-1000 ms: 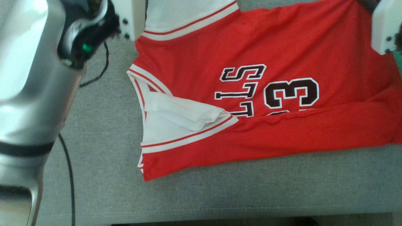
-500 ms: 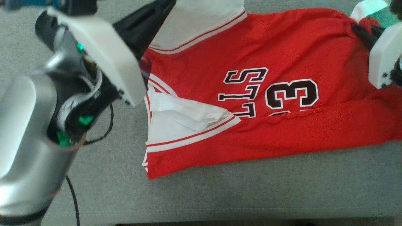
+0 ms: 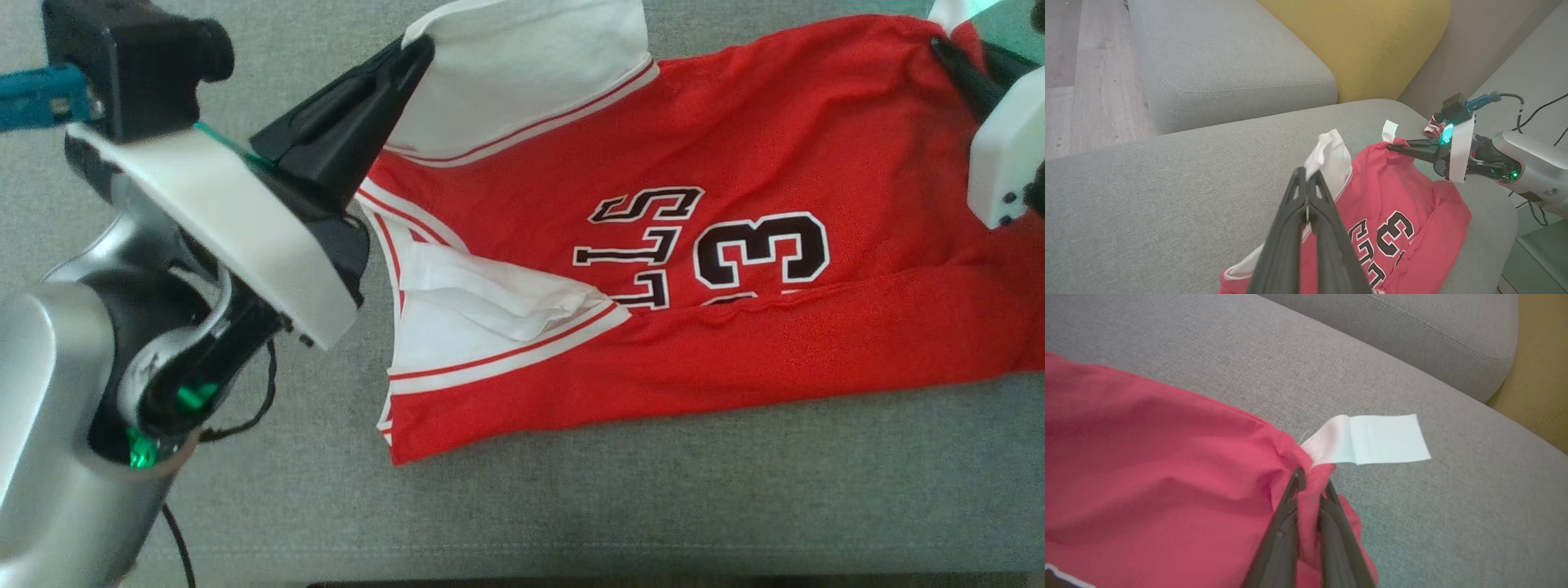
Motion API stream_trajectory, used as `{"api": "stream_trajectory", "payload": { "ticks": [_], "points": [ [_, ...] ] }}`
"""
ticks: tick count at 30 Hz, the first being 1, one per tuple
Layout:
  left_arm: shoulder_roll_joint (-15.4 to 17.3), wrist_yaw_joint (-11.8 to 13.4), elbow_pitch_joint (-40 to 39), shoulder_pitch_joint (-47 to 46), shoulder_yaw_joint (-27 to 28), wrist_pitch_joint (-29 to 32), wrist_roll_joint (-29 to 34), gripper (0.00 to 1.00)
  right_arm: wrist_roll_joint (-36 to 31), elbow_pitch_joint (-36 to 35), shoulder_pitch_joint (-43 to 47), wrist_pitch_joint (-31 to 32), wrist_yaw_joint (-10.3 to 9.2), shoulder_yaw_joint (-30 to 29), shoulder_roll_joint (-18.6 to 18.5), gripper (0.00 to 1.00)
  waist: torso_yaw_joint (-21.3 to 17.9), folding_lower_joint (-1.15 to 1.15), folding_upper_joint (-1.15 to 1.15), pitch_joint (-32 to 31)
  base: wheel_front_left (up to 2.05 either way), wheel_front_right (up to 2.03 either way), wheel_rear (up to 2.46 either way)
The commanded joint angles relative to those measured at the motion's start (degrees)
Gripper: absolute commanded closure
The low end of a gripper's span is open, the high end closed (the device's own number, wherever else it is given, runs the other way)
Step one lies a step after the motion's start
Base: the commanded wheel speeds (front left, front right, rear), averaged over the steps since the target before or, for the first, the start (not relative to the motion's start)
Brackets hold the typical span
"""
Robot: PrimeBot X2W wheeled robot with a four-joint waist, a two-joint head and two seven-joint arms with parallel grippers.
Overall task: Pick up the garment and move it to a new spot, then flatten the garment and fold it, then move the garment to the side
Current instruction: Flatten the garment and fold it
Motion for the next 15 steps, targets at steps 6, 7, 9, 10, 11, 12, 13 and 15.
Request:
{"api": "stream_trajectory", "payload": {
  "ticks": [6, 7, 9, 10, 11, 12, 13, 15],
  "points": [
    [2.6, 0.8, -4.9, 2.3, 3.4, -1.1, -0.3, 1.0, -1.5, -1.8, 3.9, -2.3, -0.04, -1.4, -0.9, 1.0, -0.3, 0.0, 0.0, -1.1, 0.0, 0.0, 0.0],
    [2.7, 1.0, -5.4, 3.0, 3.5, -1.3, -0.3, 1.0, -1.8, -2.0, 4.3, -2.8, -0.04, -1.7, -0.9, 1.0, -0.4, 0.0, 0.0, -1.2, 0.0, 0.0, 0.0],
    [2.7, 1.6, -6.5, 4.6, 3.8, -1.8, -0.5, 1.0, -2.3, -2.2, 5.2, -3.7, -0.04, -2.1, -0.8, 1.0, -0.5, 0.0, 0.0, -1.6, 0.0, 0.0, 0.0],
    [2.7, 1.8, -7.1, 5.5, 3.9, -2.1, -0.6, 1.0, -2.5, -2.3, 5.8, -4.1, -0.04, -2.3, -0.9, 1.0, -0.5, 0.0, 0.0, -1.7, 0.0, 0.0, 0.0],
    [2.8, 2.0, -7.6, 6.3, 4.0, -2.3, -0.6, 1.0, -2.7, -2.4, 6.3, -4.6, -0.04, -2.8, -0.9, 1.0, -0.5, 0.0, 0.0, -1.8, 0.0, 0.0, 0.0],
    [2.9, 2.3, -8.1, 7.2, 4.1, -2.5, -0.6, 1.0, -3.0, -2.5, 6.8, -4.9, -0.04, -3.1, -0.9, 1.0, -0.6, 0.0, 0.0, -1.9, 0.0, 0.0, 0.0],
    [2.9, 2.5, -8.5, 8.0, 4.1, -2.8, -0.6, 1.0, -3.4, -2.6, 7.3, -5.3, -0.04, -3.3, -1.0, 1.0, -0.6, 0.0, 0.0, -2.0, 0.0, 0.0, 0.0],
    [2.9, 2.9, -9.3, 9.7, 4.2, -3.2, -0.7, 1.0, -4.0, -2.9, 8.1, -6.1, -0.04, -3.9, -1.0, 1.0, -0.6, 0.0, 0.0, -2.3, 0.0, 0.0, 0.0]
  ]
}}
